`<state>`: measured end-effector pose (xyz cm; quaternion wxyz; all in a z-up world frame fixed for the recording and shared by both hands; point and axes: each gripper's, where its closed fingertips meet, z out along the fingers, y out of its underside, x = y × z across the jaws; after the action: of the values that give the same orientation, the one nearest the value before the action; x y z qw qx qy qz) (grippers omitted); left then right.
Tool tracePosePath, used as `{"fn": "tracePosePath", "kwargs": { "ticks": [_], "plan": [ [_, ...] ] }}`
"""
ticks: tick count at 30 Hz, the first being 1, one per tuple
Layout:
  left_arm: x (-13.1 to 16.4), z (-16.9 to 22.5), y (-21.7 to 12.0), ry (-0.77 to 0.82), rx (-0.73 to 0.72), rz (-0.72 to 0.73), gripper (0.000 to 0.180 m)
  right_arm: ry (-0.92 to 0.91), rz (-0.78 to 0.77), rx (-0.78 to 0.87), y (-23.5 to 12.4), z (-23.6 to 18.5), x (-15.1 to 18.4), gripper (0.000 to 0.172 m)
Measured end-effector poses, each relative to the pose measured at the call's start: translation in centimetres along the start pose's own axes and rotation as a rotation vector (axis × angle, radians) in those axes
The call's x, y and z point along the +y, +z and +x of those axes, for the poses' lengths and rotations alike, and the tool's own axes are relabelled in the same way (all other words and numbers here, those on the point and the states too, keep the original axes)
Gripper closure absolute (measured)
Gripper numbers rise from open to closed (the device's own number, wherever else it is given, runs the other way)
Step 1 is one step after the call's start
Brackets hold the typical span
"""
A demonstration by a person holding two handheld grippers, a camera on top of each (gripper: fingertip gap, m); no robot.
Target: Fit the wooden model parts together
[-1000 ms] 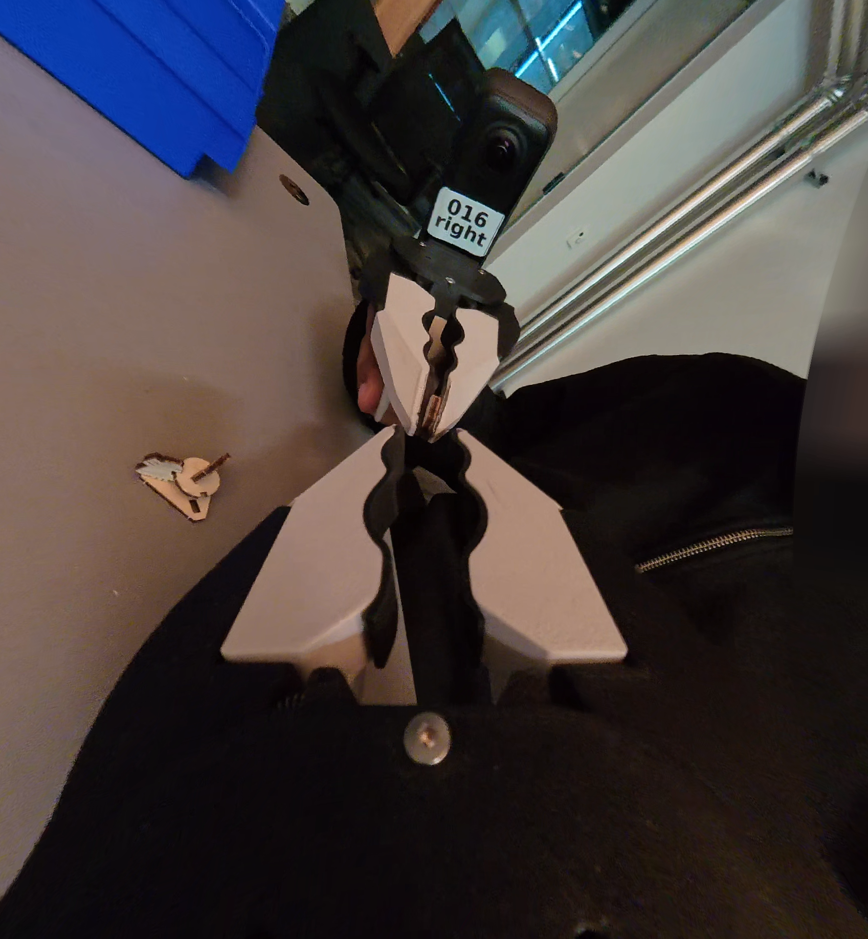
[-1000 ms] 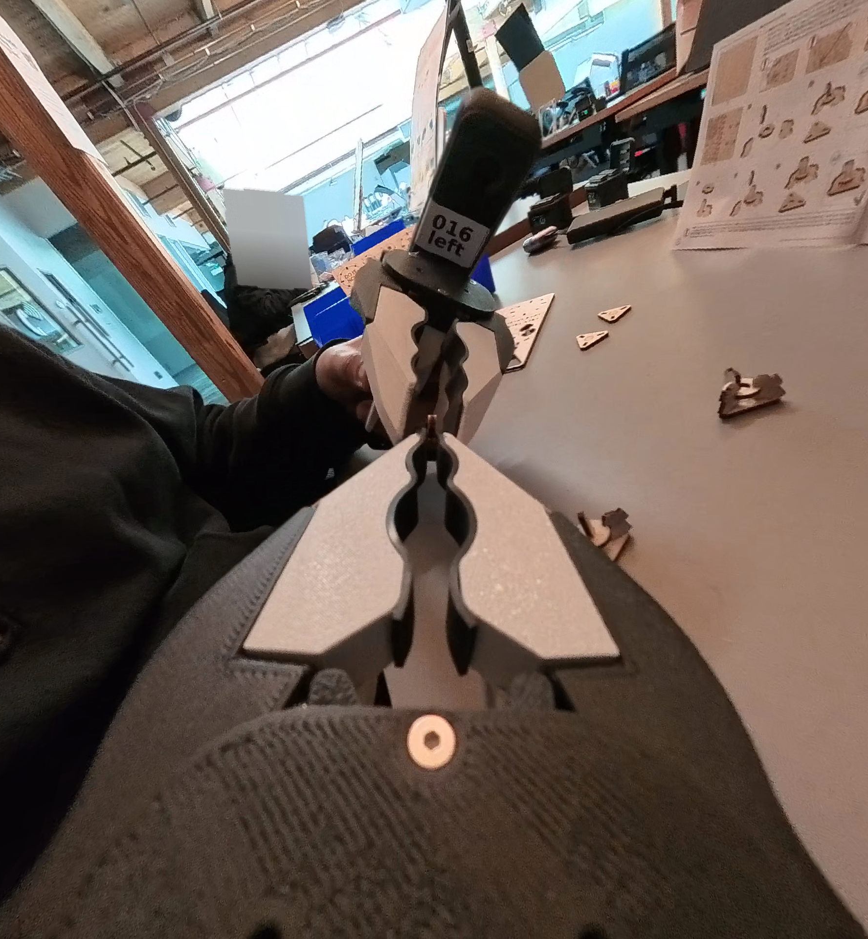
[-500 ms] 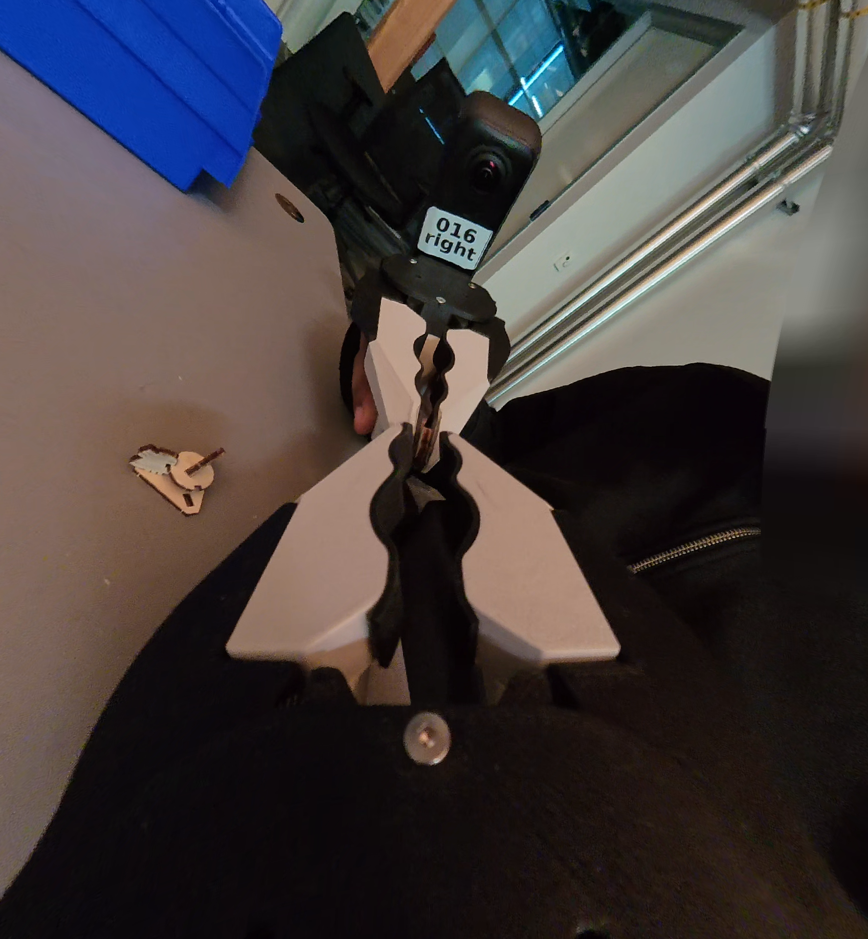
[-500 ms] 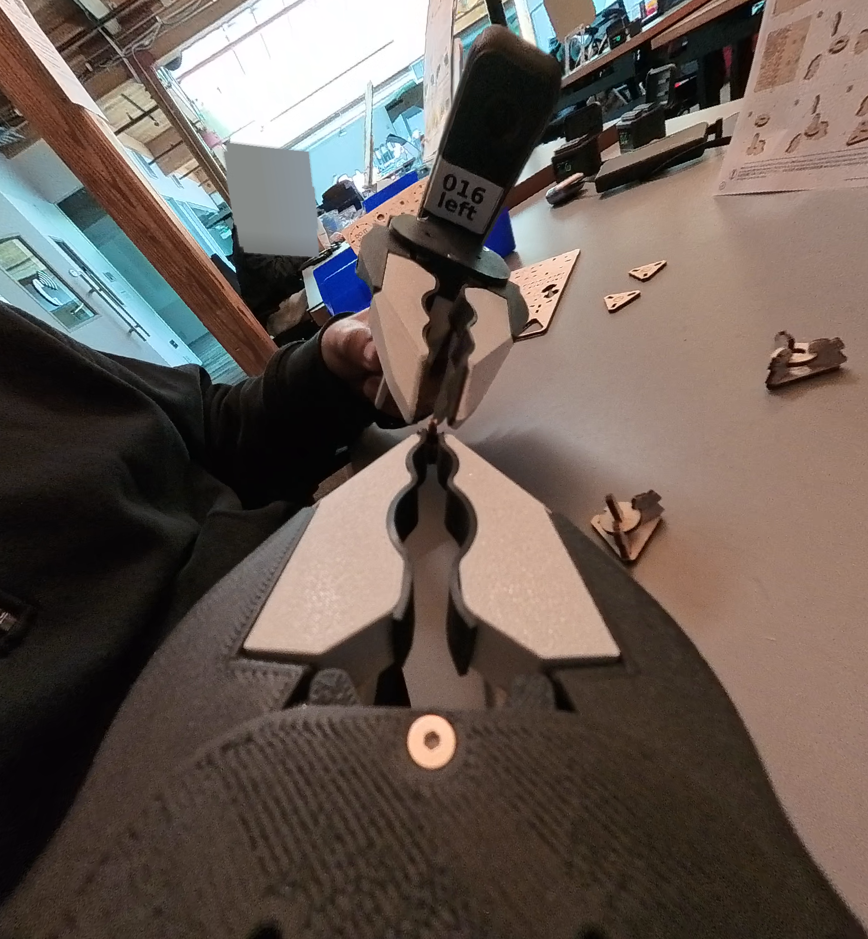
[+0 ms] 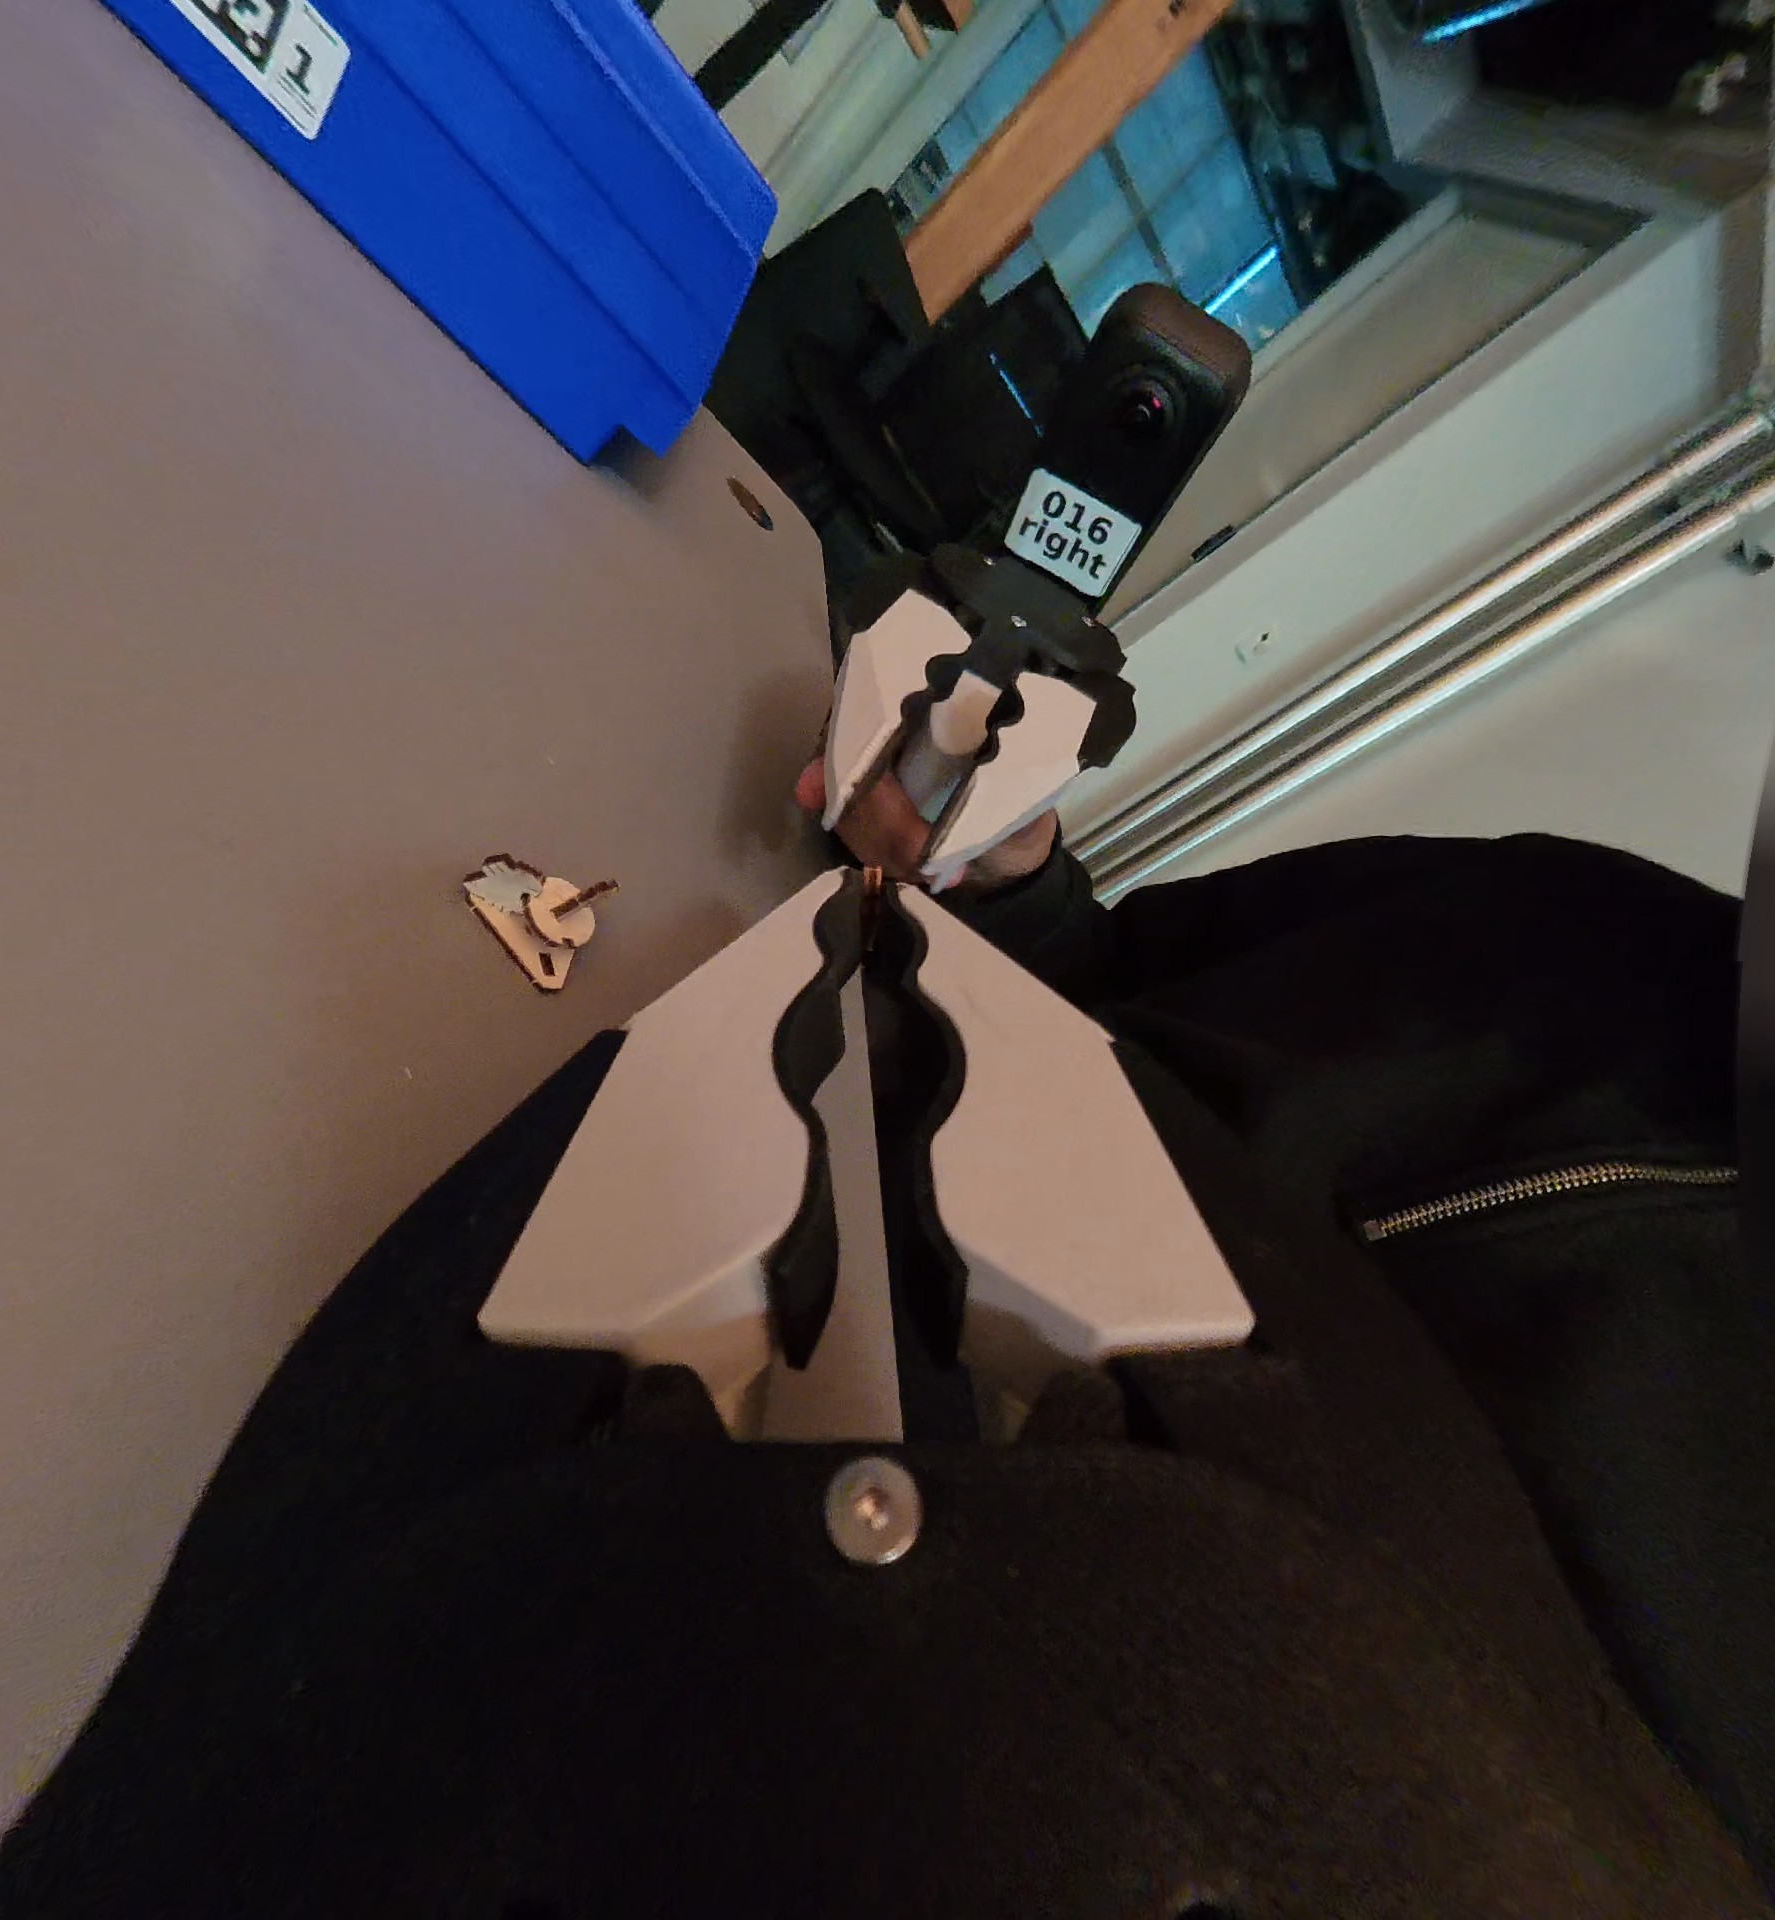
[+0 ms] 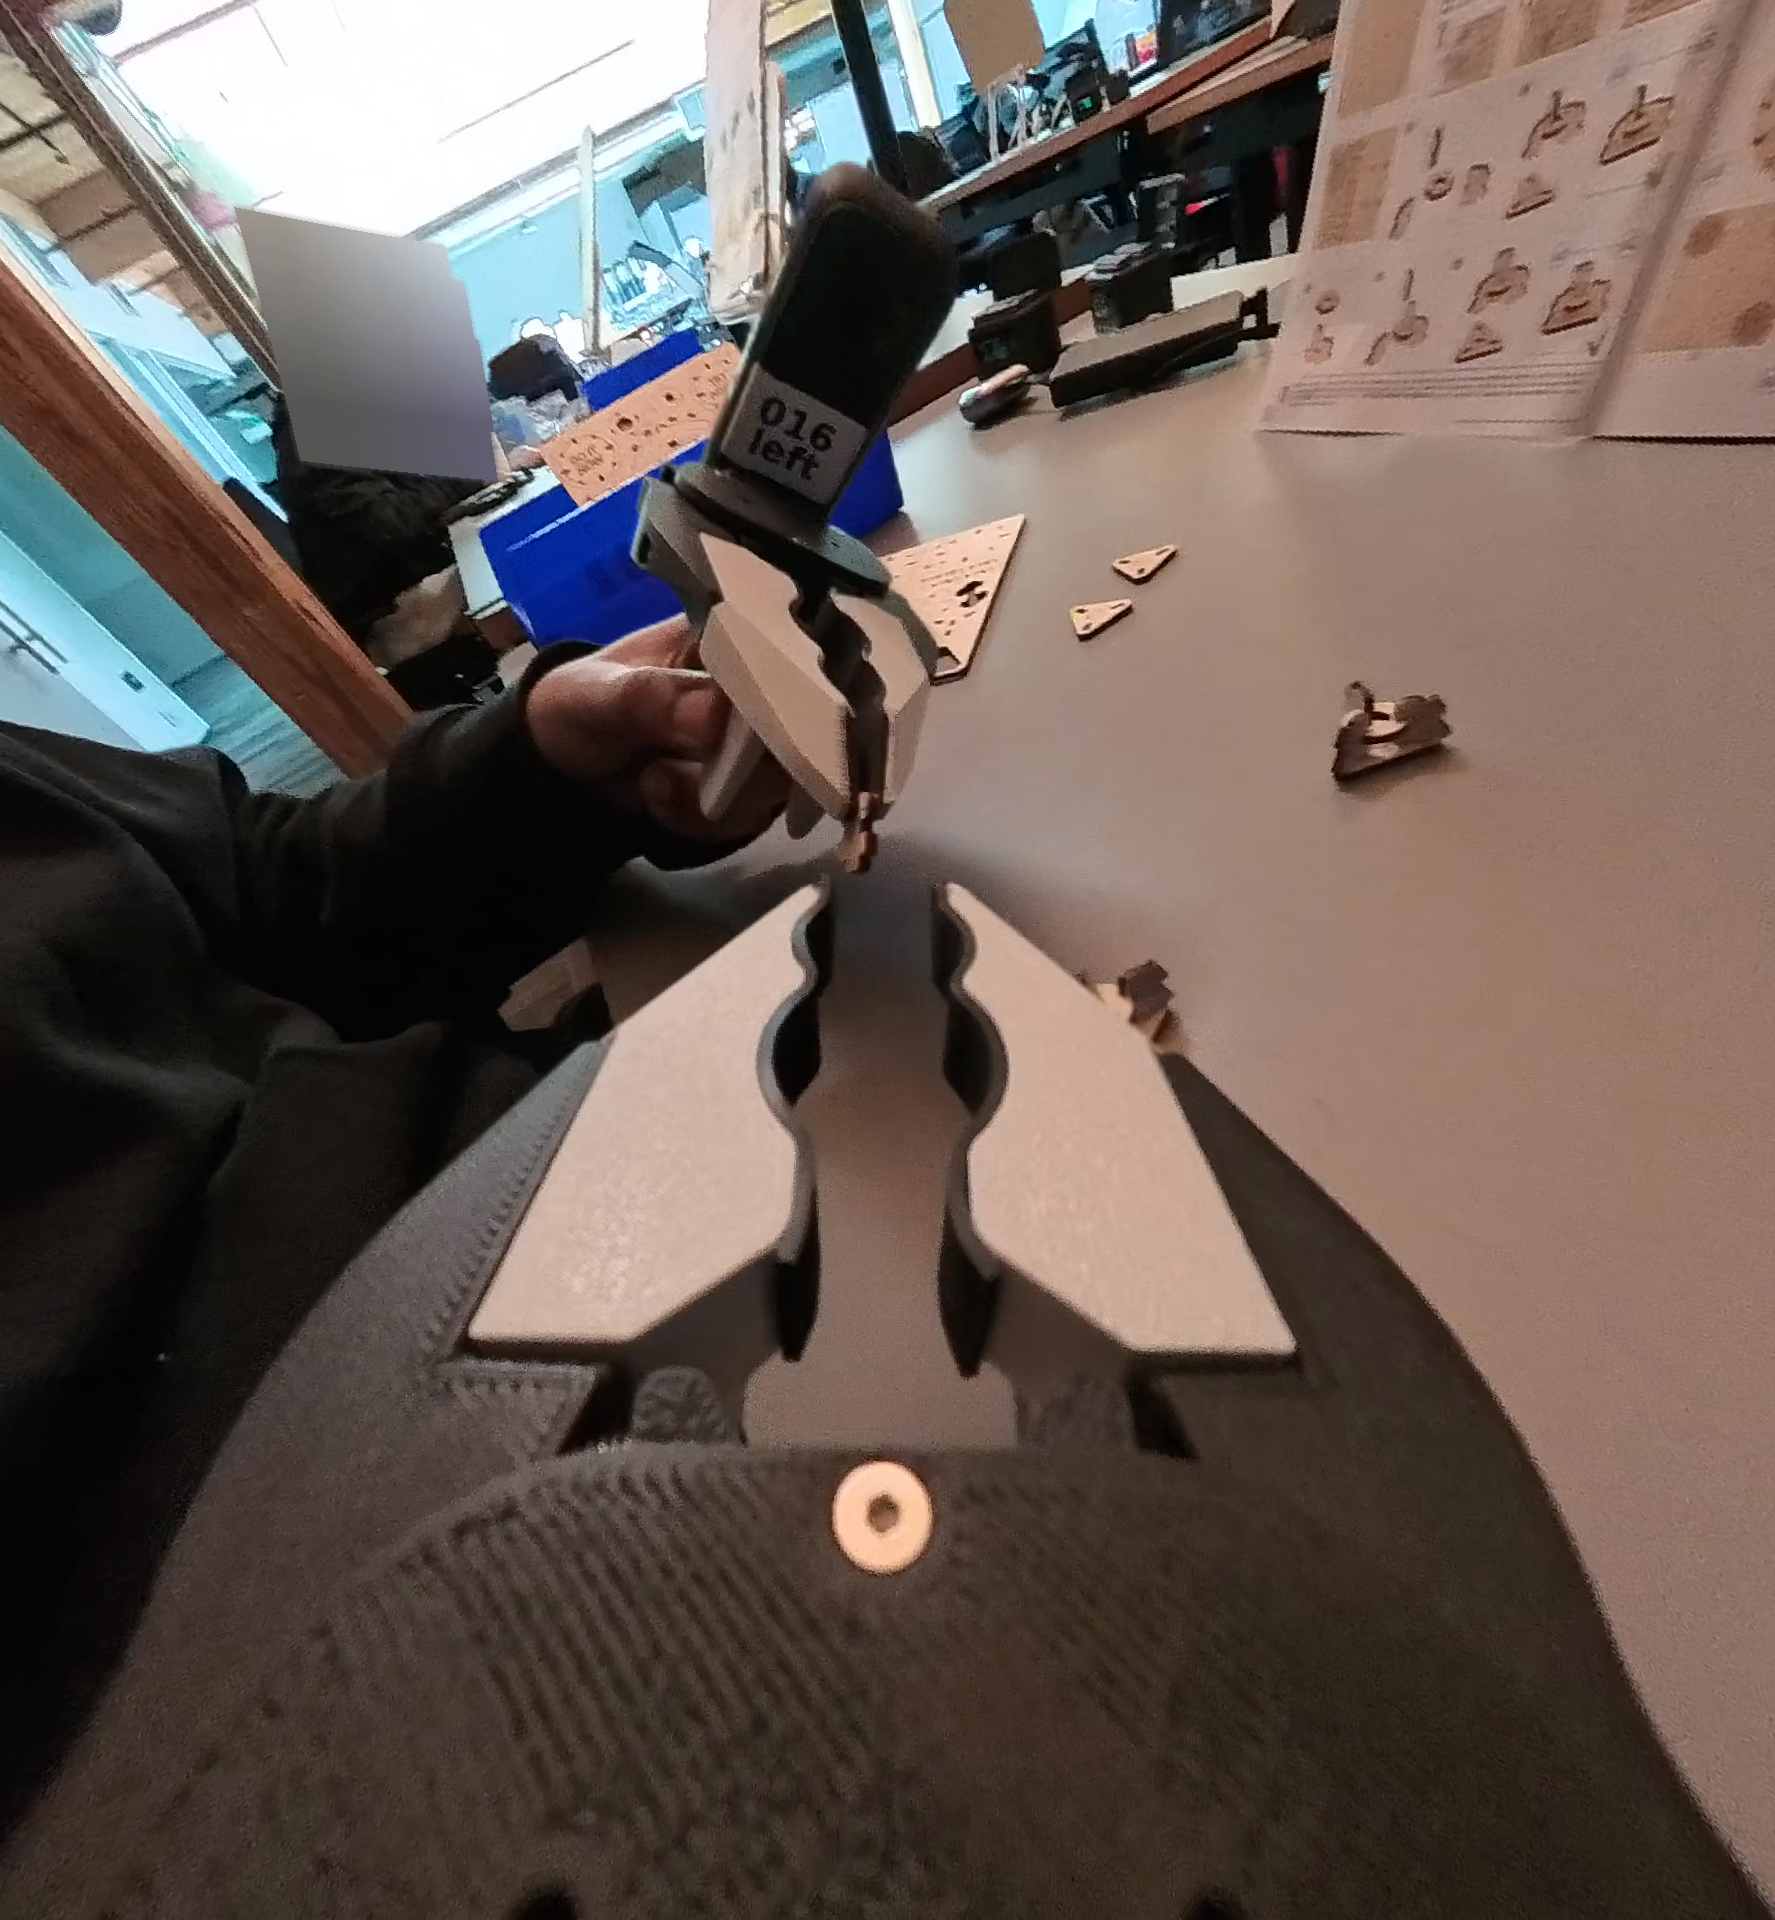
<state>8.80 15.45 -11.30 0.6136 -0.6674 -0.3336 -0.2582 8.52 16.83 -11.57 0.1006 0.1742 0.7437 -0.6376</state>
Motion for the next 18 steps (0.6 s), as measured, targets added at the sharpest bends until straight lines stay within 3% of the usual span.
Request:
{"fn": "tracePosePath", "kwargs": {
  "ticks": [5,11,18],
  "plan": [
    [0.2,0.0,0.6,-0.028,0.015,0.022,0.180,-0.017,-0.059,-0.032,0.8,-0.9,0.9,0.149],
    [0.3,0.9,1.3,-0.063,0.079,0.037,0.180,-0.023,-0.073,-0.037,1.2,-1.4,1.2,0.168],
    [0.6,1.6,1.5,-0.068,0.108,0.042,0.179,0.115,-0.042,-0.131,1.0,-1.7,1.1,0.170]
  ]
}}
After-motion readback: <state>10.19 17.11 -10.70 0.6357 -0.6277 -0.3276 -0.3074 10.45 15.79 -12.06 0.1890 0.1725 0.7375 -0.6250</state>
